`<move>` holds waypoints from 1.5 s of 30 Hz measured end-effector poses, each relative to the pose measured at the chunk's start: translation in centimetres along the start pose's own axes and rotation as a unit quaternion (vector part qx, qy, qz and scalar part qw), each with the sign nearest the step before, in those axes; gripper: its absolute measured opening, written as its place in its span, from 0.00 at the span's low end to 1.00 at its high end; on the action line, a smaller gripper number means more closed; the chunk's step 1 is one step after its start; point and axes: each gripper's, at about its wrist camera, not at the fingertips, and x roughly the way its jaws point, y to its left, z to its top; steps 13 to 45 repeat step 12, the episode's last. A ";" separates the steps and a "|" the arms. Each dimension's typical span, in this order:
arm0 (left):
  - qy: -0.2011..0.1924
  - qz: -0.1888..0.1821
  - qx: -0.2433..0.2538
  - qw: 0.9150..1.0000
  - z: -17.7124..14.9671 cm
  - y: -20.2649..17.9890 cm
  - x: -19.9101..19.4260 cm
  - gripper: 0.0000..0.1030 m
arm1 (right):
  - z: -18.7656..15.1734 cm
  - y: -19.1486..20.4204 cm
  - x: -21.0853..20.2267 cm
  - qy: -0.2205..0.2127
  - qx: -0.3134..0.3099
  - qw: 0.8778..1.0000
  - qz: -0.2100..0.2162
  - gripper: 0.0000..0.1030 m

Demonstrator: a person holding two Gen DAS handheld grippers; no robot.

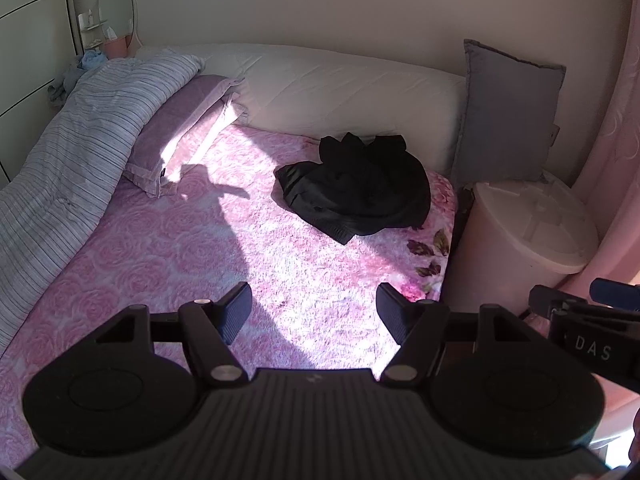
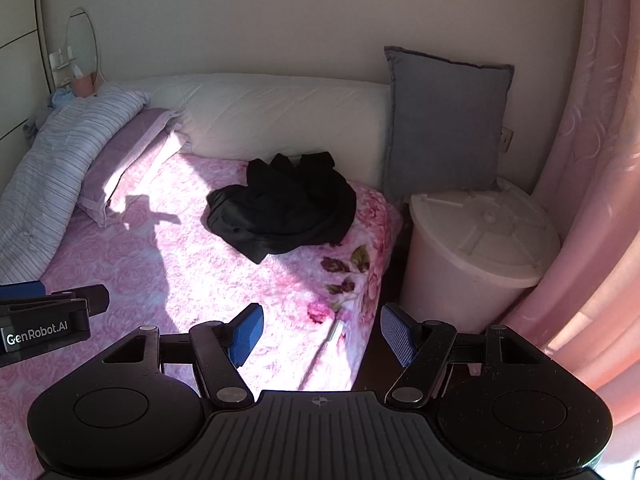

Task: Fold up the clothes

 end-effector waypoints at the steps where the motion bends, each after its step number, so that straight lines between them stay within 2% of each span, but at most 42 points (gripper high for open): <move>1: 0.001 0.001 -0.001 1.000 0.3 -0.2 0.3 0.63 | 0.3 -0.2 0.4 0.001 -0.001 1.000 0.002 0.67; 12: 0.014 0.023 -0.017 0.999 3.4 -3.3 4.0 0.63 | 3.7 -3.4 4.8 0.015 -0.016 0.999 0.025 0.67; 45: 0.014 0.023 -0.017 0.999 3.4 -3.3 4.0 0.63 | 3.7 -3.4 4.8 0.015 -0.016 0.999 0.025 0.67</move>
